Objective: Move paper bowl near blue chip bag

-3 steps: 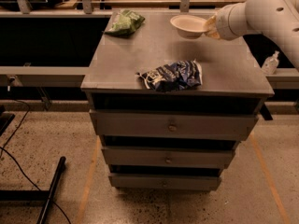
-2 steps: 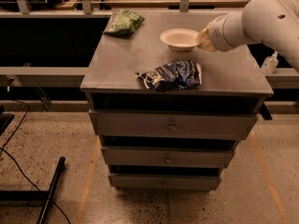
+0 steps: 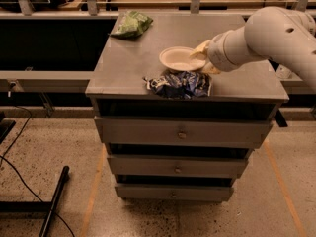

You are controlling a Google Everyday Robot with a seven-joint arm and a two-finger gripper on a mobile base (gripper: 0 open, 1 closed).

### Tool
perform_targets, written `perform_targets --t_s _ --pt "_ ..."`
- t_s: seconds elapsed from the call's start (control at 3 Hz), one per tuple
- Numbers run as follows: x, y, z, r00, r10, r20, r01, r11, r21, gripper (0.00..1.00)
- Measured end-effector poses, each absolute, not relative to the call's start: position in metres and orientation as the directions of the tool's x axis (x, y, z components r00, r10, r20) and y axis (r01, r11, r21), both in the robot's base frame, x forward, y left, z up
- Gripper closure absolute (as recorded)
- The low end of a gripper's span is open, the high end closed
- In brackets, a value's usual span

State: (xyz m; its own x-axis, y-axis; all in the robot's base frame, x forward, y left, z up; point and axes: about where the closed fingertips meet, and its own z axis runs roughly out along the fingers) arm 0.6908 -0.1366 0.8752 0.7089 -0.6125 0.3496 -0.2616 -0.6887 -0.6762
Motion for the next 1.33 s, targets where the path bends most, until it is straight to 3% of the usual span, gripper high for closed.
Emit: perform_targets --t_s 0.33,1.0,1.33 --pt "0.688 -0.135 0.883 0.688 -0.607 0.398 -0.241 -0.708 -0.664 0.00" --pt "0.721 -0.179 0.951 0.437 -0.745 0.505 -0.220 -0.633 -0.742 0.00" --pt "0.721 -0.179 0.951 0.437 -0.745 0.505 -0.220 -0.633 -0.742 0.00"
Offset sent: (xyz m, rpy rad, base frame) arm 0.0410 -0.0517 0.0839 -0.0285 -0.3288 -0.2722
